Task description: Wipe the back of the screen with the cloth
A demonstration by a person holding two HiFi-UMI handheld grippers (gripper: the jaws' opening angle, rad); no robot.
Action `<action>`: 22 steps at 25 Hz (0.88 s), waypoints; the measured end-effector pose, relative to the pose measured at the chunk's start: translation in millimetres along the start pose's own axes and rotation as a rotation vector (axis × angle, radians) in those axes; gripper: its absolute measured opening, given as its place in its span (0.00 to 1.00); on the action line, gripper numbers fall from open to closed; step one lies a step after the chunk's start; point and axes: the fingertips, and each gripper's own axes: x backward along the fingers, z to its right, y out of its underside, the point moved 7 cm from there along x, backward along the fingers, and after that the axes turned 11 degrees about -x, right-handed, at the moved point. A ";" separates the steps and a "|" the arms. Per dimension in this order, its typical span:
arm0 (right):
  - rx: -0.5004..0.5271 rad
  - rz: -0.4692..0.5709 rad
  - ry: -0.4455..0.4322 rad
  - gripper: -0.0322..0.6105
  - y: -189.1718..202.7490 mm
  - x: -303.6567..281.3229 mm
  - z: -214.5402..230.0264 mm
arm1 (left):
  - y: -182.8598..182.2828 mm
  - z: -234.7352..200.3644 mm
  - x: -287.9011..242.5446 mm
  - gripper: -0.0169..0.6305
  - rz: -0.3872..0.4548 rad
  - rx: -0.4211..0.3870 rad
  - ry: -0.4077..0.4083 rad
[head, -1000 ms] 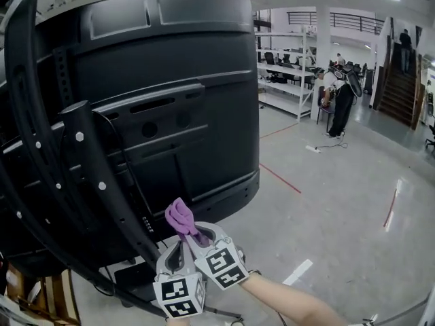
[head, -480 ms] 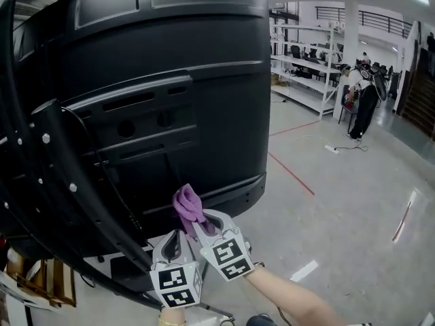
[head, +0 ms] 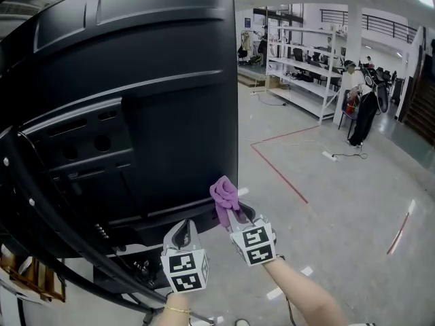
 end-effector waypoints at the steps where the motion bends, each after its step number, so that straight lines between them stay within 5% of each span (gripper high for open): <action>1: -0.002 -0.003 0.011 0.15 2.1 -1.3 12.0 | -2.2 7.5 -5.7 0.04 0.001 0.004 0.003; 8: -0.053 0.019 0.034 0.15 1.5 8.8 51.2 | -17.1 30.2 -20.5 0.04 0.023 -0.009 -0.004; 11: -0.079 0.102 0.042 0.15 -23.9 27.5 41.8 | -22.8 19.6 -10.0 0.04 0.014 -0.007 -0.003; 17: 0.042 0.206 0.134 0.15 -95.9 13.9 19.9 | -50.4 -27.5 14.5 0.04 0.007 0.023 -0.032; 22: 0.014 0.195 0.044 0.15 -100.5 1.4 -40.4 | -53.5 -69.7 39.4 0.04 -0.005 0.040 -0.096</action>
